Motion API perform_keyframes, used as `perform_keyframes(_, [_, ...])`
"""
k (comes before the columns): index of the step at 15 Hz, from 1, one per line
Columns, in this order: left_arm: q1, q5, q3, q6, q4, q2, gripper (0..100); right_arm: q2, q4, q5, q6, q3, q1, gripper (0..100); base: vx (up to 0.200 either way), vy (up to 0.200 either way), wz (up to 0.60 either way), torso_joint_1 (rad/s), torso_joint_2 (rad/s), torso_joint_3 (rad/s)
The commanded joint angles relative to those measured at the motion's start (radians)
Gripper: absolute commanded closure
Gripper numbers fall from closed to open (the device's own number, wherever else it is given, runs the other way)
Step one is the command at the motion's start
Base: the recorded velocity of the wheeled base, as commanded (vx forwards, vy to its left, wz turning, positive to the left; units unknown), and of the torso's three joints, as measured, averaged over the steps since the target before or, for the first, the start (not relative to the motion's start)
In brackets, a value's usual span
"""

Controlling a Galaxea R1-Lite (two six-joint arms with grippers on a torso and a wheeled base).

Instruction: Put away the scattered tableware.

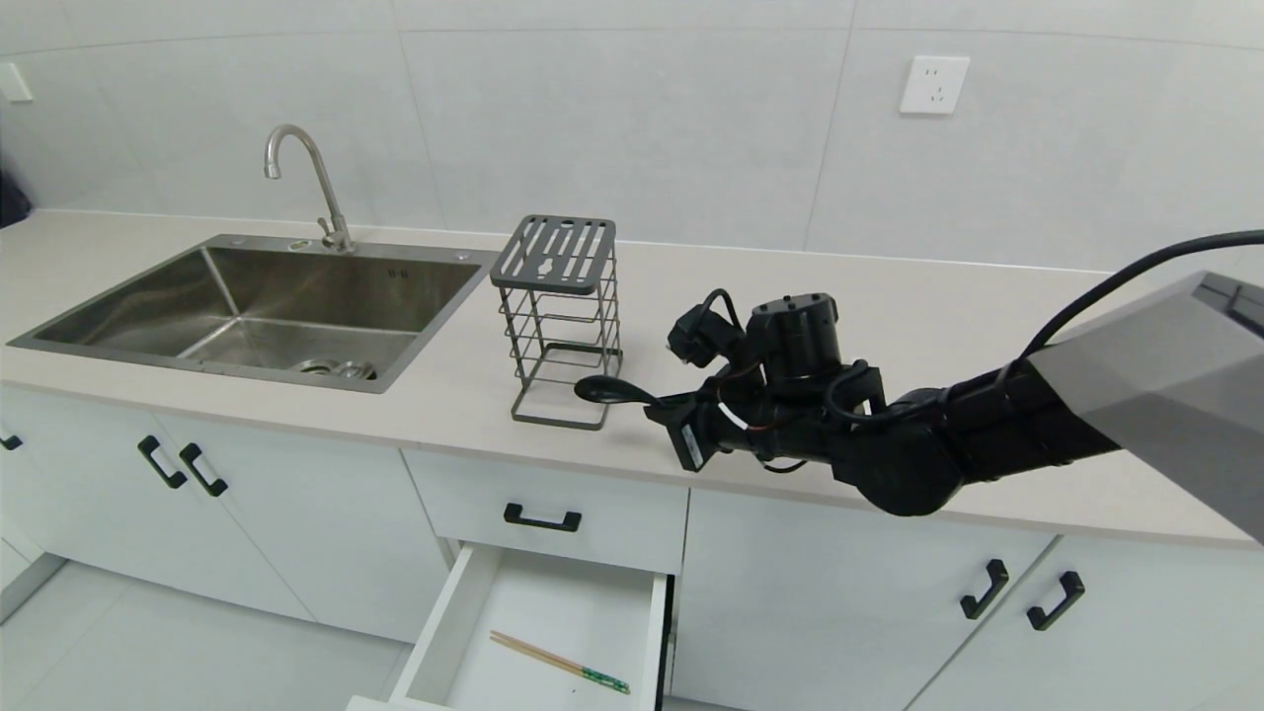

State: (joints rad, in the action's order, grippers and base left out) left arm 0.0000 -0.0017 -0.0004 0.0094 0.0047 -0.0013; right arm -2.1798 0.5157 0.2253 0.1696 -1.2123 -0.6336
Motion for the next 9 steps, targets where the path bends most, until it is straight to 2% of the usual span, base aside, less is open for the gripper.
perform_keyframes(1, [0.000, 0.002, 0.000, 0.000, 0.000, 0.001, 0, 0.038, 0.001, 0.000, -0.001, 0.025, -0.021, 100, 0.000, 0.000, 0.00, 0.000, 0.00, 0.000])
perform_keyframes(4, [0.000, 0.000, 0.000, 0.000, 0.000, 0.001, 0, 0.100, 0.006, 0.002, -0.028, 0.079, -0.063, 100, 0.000, 0.000, 0.00, 0.000, 0.00, 0.000])
perform_keyframes(9, [0.000, 0.000, 0.000, 0.000, 0.000, 0.001, 0, 0.124, 0.084, 0.000, -0.065, 0.082, -0.133, 100, 0.000, 0.000, 0.00, 0.000, 0.00, 0.000])
